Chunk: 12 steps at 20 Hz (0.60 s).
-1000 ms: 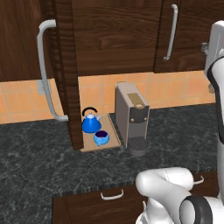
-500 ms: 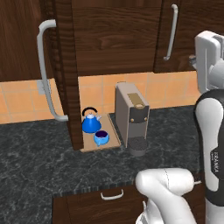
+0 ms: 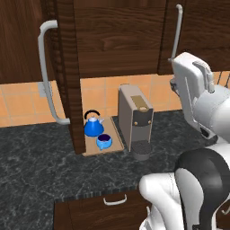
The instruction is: Pick the kettle from the counter and place it on the tray. Then pick the mug from the cabinet and place it on the tray. Then close the cabinet doors.
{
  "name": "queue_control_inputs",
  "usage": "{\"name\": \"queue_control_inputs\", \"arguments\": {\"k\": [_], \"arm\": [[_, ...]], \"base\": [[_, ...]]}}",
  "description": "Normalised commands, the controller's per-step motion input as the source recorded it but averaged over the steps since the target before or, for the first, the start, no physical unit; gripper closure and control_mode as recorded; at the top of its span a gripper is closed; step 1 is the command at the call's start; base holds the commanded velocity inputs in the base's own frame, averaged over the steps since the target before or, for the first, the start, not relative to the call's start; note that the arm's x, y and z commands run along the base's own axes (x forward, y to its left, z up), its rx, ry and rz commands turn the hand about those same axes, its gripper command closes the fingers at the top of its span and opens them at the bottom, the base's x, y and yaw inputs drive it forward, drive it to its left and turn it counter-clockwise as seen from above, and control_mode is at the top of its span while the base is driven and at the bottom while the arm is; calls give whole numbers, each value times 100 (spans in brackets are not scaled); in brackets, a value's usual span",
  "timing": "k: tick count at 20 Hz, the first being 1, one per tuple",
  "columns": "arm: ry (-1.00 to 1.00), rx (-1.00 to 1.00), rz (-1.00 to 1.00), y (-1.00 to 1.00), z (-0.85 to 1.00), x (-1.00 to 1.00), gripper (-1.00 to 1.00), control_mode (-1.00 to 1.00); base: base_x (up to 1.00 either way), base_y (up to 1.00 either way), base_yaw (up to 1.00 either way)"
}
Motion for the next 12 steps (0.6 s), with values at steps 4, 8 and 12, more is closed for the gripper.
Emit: {"name": "queue_control_inputs", "arguments": {"k": [4, 8, 12], "arm": [[0, -1, 0, 36, -1, -9, 100, -100], [0, -8, 0, 27, -18, 0, 100, -100], [0, -6, 0, 66, -48, -27, 100, -100]], "base": [[0, 0, 0], [0, 0, 0], [0, 0, 0]]}}
